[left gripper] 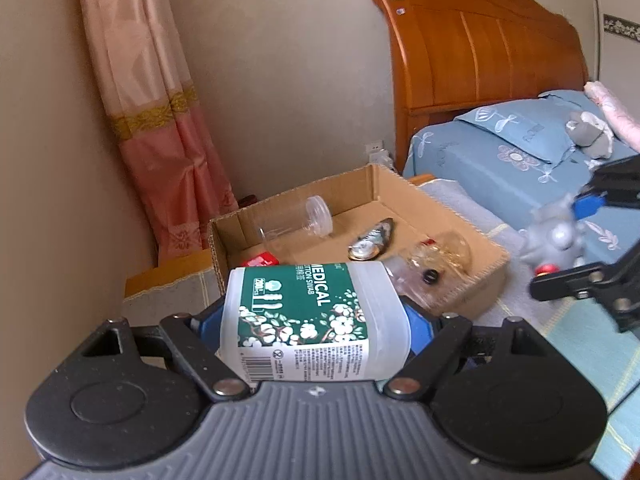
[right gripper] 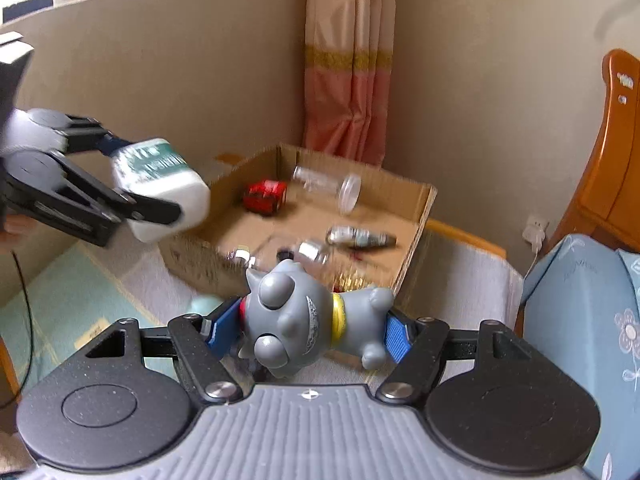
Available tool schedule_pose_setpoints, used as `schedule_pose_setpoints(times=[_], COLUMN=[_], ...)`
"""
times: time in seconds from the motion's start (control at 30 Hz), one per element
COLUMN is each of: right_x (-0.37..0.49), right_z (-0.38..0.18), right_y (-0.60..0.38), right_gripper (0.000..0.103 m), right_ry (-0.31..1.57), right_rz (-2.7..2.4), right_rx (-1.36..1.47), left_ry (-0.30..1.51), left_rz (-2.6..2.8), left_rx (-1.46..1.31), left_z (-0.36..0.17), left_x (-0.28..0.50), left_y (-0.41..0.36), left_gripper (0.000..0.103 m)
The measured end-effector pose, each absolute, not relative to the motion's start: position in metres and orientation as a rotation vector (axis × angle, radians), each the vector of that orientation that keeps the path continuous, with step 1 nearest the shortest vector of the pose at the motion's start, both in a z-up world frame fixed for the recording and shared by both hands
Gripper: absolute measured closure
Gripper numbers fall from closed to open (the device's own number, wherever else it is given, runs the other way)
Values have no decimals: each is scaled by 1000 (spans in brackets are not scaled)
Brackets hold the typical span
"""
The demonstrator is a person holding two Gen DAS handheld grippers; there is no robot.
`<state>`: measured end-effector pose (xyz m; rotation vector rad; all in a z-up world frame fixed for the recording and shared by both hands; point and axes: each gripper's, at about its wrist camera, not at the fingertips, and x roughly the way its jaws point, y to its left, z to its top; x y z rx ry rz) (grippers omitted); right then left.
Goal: Organize rigid objects
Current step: 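Carry the white bottle and grey figure into the box and open both grippers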
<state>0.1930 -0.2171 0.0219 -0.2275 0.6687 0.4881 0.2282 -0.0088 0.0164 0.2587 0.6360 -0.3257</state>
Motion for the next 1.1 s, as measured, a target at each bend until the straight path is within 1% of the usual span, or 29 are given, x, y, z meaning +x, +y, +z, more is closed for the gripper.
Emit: schedule_pose_setpoints(times=[0.17, 0.3, 0.43, 0.5, 0.67, 1.1], right_x=[204, 212, 217, 219, 232, 308], right_z=[31, 31, 29, 29, 33, 38], right_y=[-216, -214, -212, -211, -207, -182], right_gripper=[27, 27, 27, 27, 27, 27], right_ry=[650, 658, 668, 670, 675, 689], right_rz=[475, 468, 467, 466, 468, 432], right_rx=[-236, -236, -237, -241, -232, -255], left_ry=[625, 632, 658, 659, 648, 633], left_rz=[-282, -242, -261, -265, -288, -250], left_rx=[252, 224, 204, 213, 218, 174], left_z=[5, -6, -6, -5, 1, 7], left_x=[257, 265, 255, 247, 228, 203], left_y=[-14, -10, -4, -3, 2, 22], left_gripper=[18, 14, 13, 9, 7, 7])
